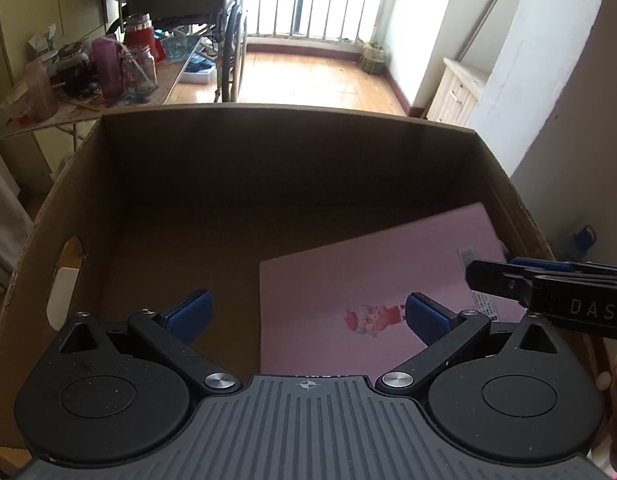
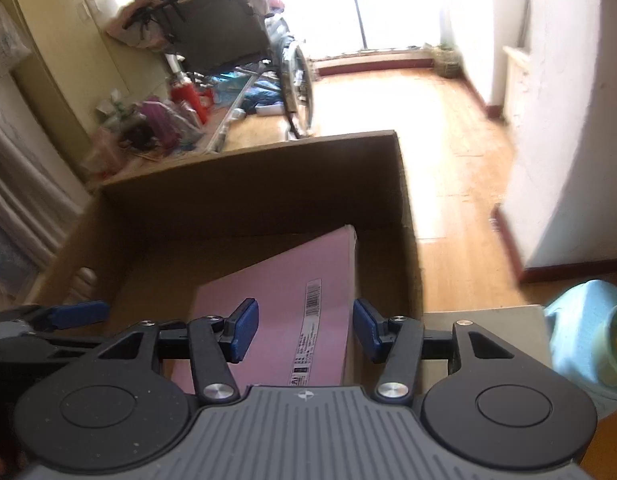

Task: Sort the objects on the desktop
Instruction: 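Lower the pink book into the box and open the right gripper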

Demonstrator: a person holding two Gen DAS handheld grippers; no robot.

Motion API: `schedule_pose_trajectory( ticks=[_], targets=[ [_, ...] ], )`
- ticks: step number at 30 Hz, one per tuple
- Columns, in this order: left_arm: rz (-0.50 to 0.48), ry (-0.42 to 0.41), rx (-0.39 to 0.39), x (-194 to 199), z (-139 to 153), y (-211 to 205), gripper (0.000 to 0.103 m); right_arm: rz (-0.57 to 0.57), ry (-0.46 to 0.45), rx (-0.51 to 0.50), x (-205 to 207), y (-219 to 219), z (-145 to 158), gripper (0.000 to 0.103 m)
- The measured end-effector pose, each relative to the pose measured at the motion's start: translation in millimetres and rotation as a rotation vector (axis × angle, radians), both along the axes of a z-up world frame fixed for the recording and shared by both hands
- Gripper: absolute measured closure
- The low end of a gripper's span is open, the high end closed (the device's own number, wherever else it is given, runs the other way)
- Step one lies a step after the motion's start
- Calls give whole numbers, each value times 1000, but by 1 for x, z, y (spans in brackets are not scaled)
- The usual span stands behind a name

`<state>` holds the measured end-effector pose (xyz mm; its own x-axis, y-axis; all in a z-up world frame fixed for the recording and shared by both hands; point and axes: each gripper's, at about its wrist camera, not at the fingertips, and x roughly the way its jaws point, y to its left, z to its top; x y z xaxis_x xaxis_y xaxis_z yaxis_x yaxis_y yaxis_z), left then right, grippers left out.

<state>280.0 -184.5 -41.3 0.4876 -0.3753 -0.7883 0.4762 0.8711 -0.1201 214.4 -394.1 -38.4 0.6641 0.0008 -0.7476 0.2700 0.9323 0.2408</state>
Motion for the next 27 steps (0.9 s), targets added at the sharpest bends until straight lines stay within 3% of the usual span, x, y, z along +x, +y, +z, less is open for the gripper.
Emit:
schedule_pose_trajectory(
  ticks=[8, 13, 19, 23, 27],
  targets=[
    [30, -2, -37, -3, 10, 3, 0, -6, -15, 2, -9, -2, 12, 47],
    [59, -46, -61, -12, 29, 11, 0, -8, -42, -9, -23, 2, 30, 42],
    [90, -106, -108, -34, 57, 22, 0, 5, -102, -51, -47, 9, 63, 24],
    [108, -139, -134, -51, 72, 27, 0, 22, -133, -60, -64, 13, 84, 5],
    [127, -167, -147, -65, 84, 35, 0, 49, -140, -124, -81, 23, 105, 0]
  ],
)
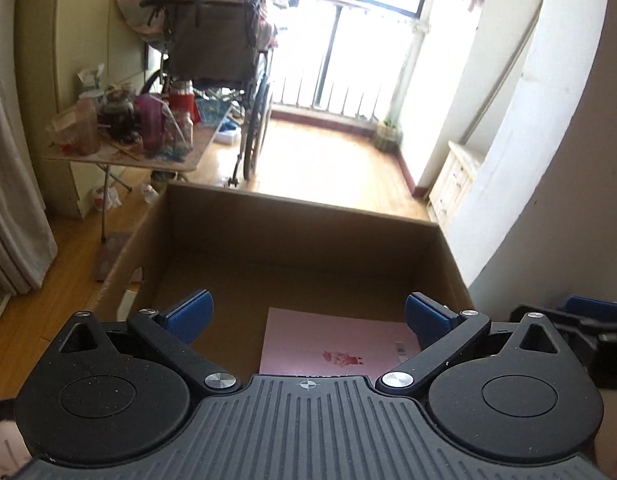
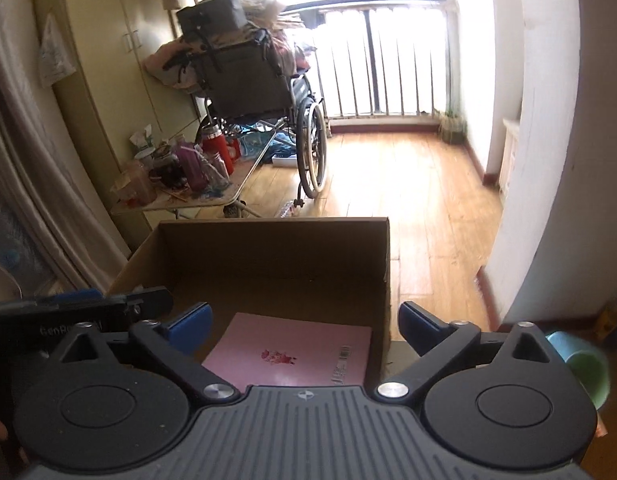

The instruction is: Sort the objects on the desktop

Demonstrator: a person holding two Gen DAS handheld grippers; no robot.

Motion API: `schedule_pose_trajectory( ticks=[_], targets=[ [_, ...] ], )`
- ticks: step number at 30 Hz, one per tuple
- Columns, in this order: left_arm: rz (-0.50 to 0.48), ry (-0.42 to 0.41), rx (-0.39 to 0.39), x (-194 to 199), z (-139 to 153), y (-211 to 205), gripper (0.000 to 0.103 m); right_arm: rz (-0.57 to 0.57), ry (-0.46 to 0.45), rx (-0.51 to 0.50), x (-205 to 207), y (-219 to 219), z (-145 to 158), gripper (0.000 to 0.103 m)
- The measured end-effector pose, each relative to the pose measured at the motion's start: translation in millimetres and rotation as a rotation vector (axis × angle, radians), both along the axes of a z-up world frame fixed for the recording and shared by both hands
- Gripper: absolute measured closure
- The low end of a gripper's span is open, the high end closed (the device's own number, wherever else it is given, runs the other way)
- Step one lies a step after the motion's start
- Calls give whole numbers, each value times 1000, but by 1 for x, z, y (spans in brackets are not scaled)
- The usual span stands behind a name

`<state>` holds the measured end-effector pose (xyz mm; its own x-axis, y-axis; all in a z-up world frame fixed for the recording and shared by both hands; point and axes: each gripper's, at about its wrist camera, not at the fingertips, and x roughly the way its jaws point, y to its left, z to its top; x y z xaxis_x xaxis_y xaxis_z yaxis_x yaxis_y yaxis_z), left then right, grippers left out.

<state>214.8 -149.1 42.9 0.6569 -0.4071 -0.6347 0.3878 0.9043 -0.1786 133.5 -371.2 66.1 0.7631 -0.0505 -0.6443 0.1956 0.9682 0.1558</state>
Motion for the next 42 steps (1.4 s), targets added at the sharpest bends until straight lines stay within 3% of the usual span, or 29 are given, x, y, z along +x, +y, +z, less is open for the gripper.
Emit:
schedule_pose_trajectory(
  ticks=[10, 17, 20, 25, 29, 34, 42],
  targets=[
    [4, -61, 4, -31, 22, 17, 0, 54, 56, -38, -26, 20, 27, 0],
    [13, -26, 32, -9, 36, 31, 0, 93, -3, -45, -21, 22, 57, 0],
    [7, 12, 43, 12, 31, 30, 0, 153, 5, 5, -8, 20, 52, 0],
    [-29, 176, 55, 52, -6, 12, 0, 156, 210, 122, 36, 12, 4, 2],
    [-60, 339, 66, 83, -52, -3, 0, 167, 380, 240, 71, 6, -35, 16],
    [-89, 519, 103, 120, -100, -18, 1, 181, 609, 377, 109, 7, -84, 22],
    [-120, 755, 140, 148, -162, -30, 1, 150, 803, 465, 135, 11, -138, 22]
  ],
)
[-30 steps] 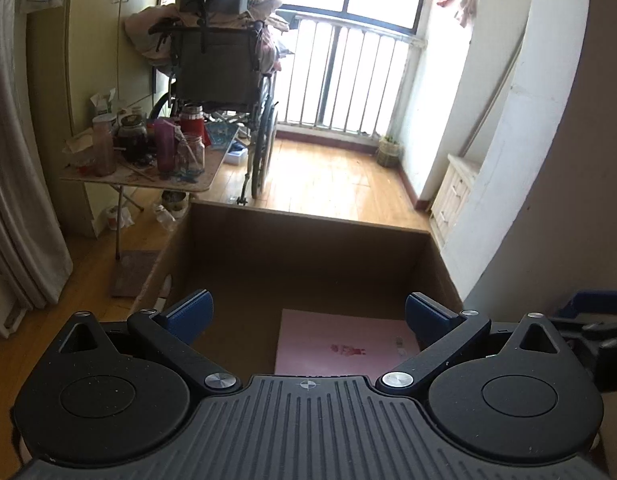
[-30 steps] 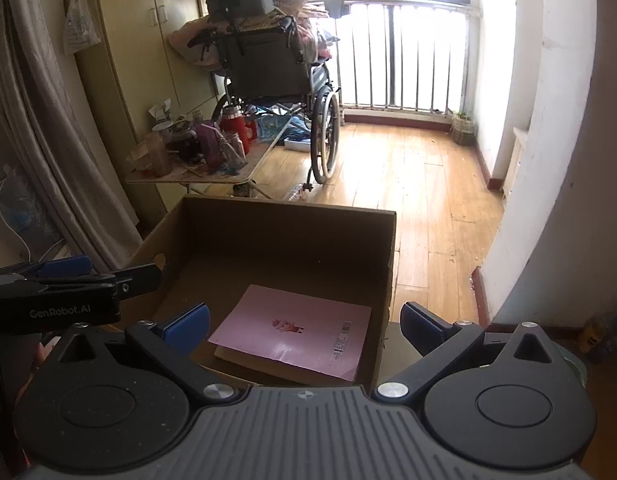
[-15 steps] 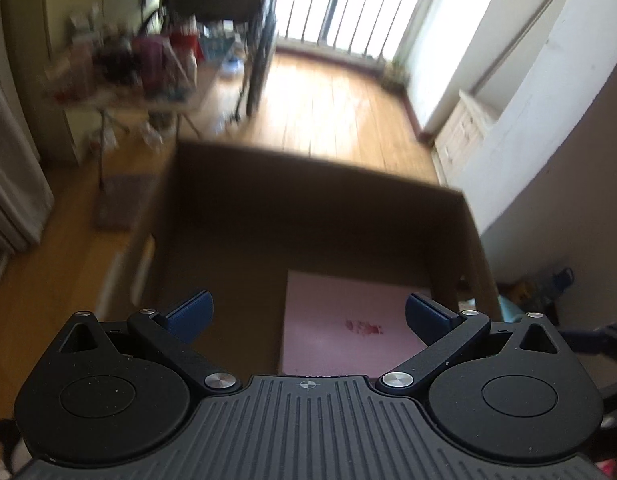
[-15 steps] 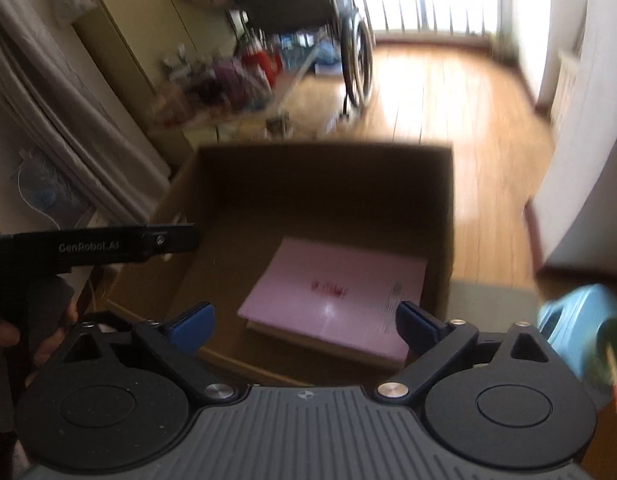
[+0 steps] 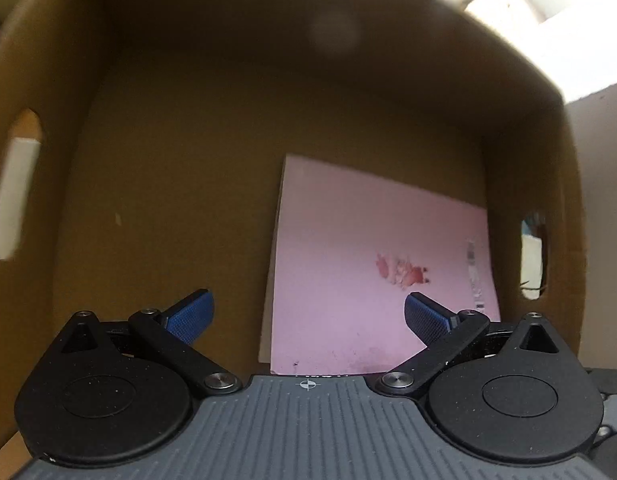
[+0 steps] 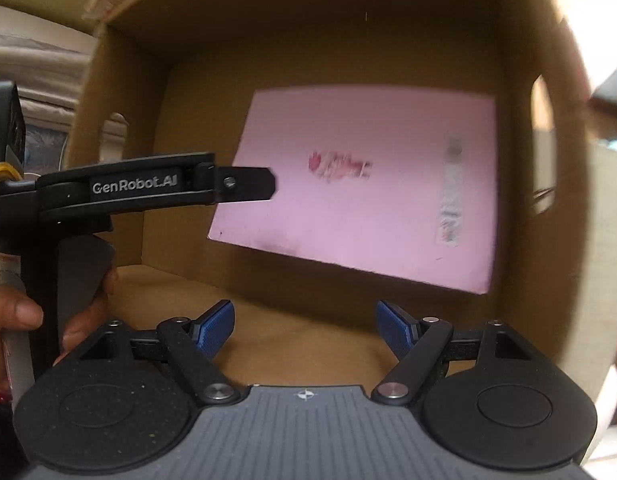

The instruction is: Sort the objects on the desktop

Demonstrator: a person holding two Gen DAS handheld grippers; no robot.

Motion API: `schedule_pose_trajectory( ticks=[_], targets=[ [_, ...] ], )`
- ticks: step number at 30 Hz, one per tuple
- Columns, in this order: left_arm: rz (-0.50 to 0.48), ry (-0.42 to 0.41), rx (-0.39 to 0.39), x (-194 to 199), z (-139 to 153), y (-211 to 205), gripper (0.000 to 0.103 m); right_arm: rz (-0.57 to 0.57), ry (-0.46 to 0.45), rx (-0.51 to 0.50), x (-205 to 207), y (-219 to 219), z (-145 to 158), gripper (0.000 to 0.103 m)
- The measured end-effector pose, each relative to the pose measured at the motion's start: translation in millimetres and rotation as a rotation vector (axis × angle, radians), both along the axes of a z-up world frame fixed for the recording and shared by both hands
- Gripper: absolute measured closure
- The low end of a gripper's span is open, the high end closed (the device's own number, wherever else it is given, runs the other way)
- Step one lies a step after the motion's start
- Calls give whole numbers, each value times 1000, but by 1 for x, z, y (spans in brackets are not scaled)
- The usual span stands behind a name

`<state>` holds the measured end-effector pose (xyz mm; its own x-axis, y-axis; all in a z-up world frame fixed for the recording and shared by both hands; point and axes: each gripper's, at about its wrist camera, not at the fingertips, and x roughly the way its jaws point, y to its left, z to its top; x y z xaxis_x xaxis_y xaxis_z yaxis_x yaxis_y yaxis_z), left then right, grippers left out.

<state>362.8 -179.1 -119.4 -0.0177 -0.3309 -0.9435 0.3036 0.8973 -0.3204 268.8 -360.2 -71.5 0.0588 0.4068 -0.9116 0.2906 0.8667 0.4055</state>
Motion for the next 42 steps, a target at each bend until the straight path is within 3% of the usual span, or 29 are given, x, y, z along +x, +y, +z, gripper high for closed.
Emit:
schedule_pose_trajectory(
  ticks=[6, 12, 25, 42],
  targets=[
    [-9, 79, -5, 2, -27, -3, 0, -10, 74, 6, 15, 7, -30, 22],
    [-27, 79, -23, 1, -32, -6, 0, -23, 99, -25, 21, 4, -48, 20],
    [-32, 58, -112, -4, -45, -13, 0, -63, 10, -31, 22, -10, -39, 20],
    [25, -79, -221, -5, -72, -5, 0, -151, -146, -74, 23, -23, -25, 18]
  ],
)
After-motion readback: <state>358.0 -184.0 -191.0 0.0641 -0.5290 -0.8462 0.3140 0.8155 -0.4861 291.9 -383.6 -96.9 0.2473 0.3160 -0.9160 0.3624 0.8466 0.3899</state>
